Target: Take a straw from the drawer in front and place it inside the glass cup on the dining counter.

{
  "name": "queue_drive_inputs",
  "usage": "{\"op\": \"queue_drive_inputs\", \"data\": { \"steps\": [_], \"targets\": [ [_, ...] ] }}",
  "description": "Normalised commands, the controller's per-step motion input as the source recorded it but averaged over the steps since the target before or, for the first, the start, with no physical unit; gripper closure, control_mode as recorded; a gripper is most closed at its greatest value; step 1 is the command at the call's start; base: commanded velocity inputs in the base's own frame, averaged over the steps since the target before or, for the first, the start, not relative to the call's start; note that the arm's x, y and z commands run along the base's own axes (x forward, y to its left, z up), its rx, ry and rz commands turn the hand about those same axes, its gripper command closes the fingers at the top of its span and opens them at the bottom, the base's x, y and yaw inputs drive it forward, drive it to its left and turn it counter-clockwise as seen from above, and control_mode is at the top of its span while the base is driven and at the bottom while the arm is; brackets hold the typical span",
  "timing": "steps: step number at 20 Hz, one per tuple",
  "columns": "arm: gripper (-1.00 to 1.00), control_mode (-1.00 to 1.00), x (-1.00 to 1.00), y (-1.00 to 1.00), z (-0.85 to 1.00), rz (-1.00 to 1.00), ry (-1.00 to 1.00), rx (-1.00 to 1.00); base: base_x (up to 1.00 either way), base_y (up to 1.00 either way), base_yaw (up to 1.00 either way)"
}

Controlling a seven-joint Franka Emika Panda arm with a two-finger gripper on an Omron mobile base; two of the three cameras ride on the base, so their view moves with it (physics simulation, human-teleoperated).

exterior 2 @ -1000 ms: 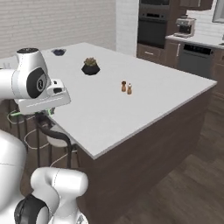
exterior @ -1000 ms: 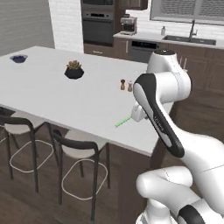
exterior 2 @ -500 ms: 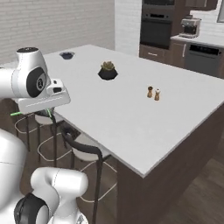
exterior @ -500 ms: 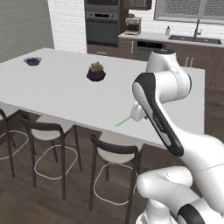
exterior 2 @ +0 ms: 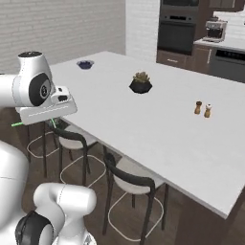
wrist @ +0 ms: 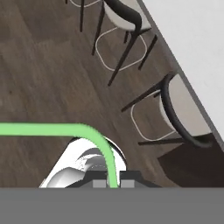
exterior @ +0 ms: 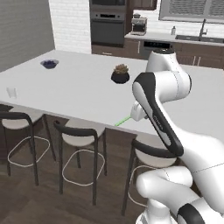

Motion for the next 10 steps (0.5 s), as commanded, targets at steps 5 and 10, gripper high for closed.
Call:
{"op": "queue_drive_inputs", "data": {
  "steps": [5,10],
  "targets": [
    [1.0,1.0,0.0,0.0,0.0,0.0,0.0,0.0,0.27,1.0,-0.14],
    [1.0,1.0,0.0,0.0,0.0,0.0,0.0,0.0,0.45,1.0,-0.16]
  ]
}}
